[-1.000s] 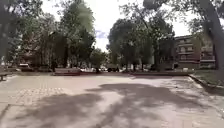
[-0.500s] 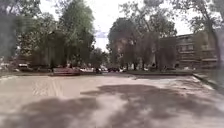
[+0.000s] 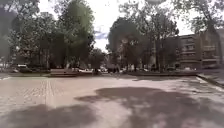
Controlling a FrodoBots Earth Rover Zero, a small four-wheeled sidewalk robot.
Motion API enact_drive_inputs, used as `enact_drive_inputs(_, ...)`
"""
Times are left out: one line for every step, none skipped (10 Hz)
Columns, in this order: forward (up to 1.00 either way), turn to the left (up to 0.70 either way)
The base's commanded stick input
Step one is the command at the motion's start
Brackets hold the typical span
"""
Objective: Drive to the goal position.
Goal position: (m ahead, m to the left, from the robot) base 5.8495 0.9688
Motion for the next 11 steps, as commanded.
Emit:
enact_drive_inputs(0.85,0.00)
enact_drive_inputs(0.85,0.00)
enact_drive_inputs(0.85,0.00)
enact_drive_inputs(0.85,0.00)
enact_drive_inputs(0.85,0.00)
enact_drive_inputs(0.85,0.00)
enact_drive_inputs(0.85,0.00)
enact_drive_inputs(0.85,0.00)
enact_drive_inputs(0.85,0.00)
enact_drive_inputs(0.85,0.00)
enact_drive_inputs(0.85,0.00)
